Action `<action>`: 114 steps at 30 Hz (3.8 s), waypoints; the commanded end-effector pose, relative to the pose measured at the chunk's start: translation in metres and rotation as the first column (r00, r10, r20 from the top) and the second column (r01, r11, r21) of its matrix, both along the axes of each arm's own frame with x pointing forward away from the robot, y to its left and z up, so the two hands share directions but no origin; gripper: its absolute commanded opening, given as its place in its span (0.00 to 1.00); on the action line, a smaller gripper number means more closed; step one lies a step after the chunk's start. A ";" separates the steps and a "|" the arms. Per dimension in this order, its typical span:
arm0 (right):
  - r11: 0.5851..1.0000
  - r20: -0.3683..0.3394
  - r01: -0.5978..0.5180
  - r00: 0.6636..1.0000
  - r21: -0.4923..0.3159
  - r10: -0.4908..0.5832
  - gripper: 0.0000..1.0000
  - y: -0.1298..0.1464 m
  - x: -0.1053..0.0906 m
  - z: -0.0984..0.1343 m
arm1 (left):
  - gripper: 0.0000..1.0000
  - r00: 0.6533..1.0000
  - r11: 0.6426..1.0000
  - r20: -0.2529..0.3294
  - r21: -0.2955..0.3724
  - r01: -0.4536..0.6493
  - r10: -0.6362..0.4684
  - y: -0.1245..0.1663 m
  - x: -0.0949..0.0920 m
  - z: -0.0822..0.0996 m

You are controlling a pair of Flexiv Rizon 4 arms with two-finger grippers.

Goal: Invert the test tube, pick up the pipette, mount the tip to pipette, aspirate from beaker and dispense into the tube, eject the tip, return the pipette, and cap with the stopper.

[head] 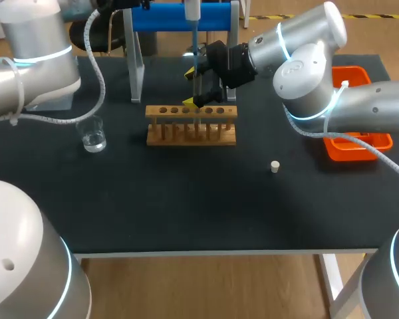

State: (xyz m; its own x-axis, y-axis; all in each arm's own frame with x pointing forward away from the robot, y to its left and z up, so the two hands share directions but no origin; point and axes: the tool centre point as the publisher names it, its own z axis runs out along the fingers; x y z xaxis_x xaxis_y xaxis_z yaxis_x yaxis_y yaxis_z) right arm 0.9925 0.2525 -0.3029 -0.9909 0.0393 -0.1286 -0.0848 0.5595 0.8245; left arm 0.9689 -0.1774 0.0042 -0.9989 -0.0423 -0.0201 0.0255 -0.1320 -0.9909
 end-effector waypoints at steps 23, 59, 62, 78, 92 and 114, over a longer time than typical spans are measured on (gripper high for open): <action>1.000 -0.002 -0.002 1.000 -0.003 0.002 1.00 0.000 0.001 0.001 | 0.00 1.000 1.000 -0.004 -0.003 0.010 -0.010 -0.001 0.014 -0.013; 1.000 -0.002 -0.002 1.000 -0.003 0.002 1.00 0.000 0.001 0.001 | 0.00 1.000 1.000 0.001 0.028 0.006 -0.006 -0.001 0.014 -0.026; 1.000 -0.002 -0.002 1.000 -0.003 0.002 1.00 0.000 0.001 0.001 | 0.00 1.000 1.000 0.012 0.028 0.006 -0.006 -0.001 0.014 -0.026; 1.000 -0.002 -0.002 1.000 -0.003 0.002 1.00 0.000 0.001 0.001 | 0.00 0.999 1.000 0.044 -0.012 0.026 -0.025 -0.003 0.012 -0.025; 1.000 -0.002 -0.002 1.000 -0.003 0.002 1.00 0.000 0.001 0.001 | 0.00 0.999 0.999 0.031 0.025 0.023 -0.024 -0.005 0.007 -0.032; 1.000 -0.002 -0.002 1.000 -0.003 0.002 1.00 0.000 0.001 0.001 | 0.00 0.999 0.998 0.047 0.056 0.018 -0.020 -0.012 0.006 -0.040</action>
